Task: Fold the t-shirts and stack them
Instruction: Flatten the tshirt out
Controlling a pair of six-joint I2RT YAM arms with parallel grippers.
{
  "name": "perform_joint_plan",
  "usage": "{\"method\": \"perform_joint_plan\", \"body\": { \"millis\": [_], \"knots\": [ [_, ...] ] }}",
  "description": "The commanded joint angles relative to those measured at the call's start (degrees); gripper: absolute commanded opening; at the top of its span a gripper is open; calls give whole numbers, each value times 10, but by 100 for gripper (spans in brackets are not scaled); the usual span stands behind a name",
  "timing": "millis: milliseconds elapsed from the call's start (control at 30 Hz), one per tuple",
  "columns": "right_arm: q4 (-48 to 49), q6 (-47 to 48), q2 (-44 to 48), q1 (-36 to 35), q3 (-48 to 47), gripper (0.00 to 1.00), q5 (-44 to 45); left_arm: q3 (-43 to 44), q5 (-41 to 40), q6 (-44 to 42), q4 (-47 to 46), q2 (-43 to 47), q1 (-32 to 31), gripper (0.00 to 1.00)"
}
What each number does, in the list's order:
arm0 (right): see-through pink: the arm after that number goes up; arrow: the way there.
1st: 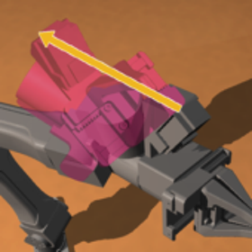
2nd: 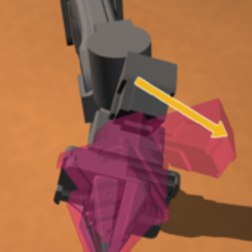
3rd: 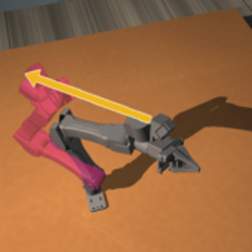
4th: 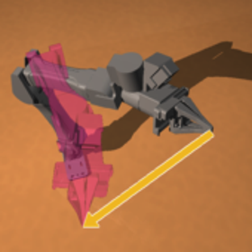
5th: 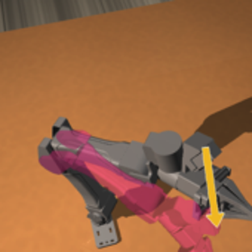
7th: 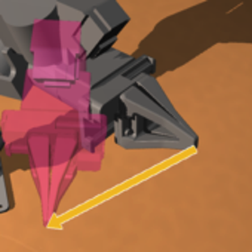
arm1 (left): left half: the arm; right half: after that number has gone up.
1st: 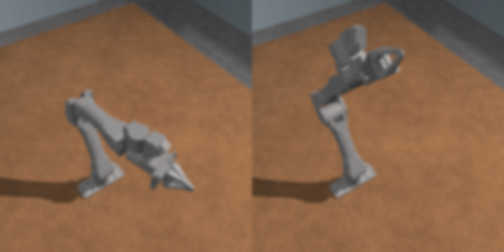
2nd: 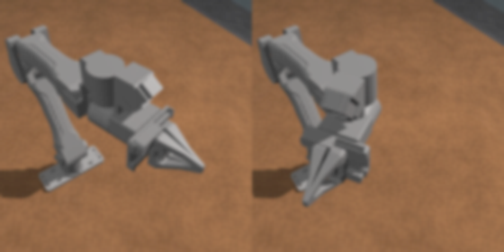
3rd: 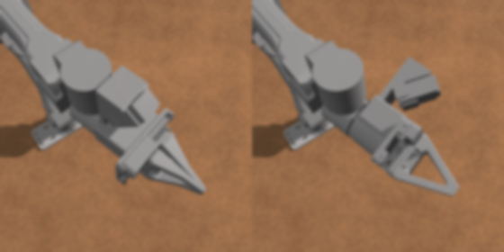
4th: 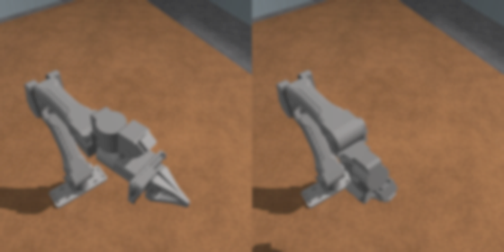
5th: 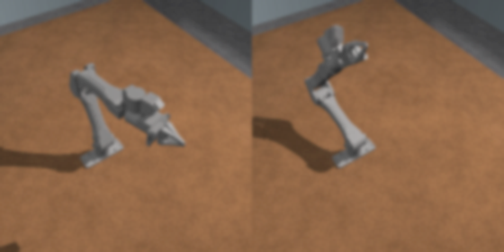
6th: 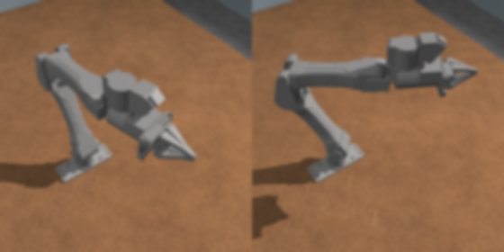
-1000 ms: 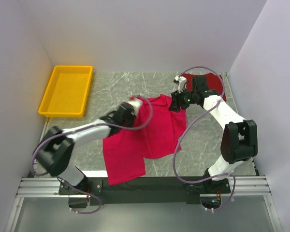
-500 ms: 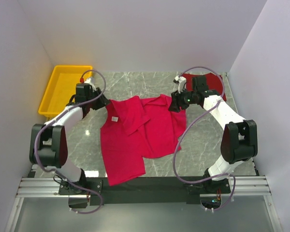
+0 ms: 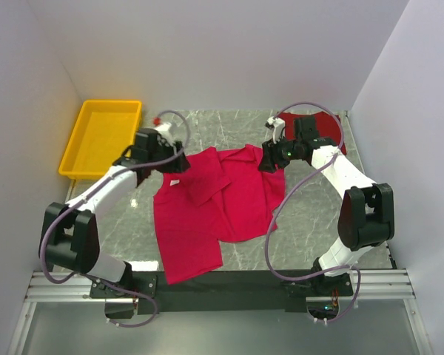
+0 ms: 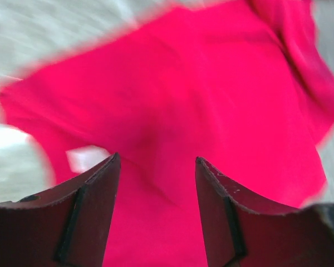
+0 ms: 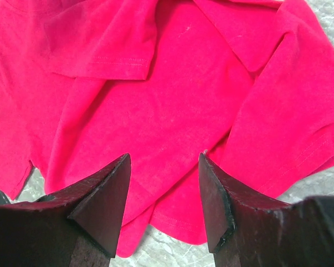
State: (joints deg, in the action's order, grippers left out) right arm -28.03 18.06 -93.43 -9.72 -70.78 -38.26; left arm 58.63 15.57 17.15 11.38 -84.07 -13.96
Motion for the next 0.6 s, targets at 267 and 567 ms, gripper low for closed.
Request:
{"method": "perform_joint_plan", "body": {
  "millis": [267, 567],
  "knots": [
    [-5, 3, 2, 3, -9, 59, -12, -154, -40, 224, -34, 38, -91, 60],
    [-7, 4, 0, 4, -11, 59, -12, -158, -41, 299, -95, -25, -121, 53]
  ]
}}
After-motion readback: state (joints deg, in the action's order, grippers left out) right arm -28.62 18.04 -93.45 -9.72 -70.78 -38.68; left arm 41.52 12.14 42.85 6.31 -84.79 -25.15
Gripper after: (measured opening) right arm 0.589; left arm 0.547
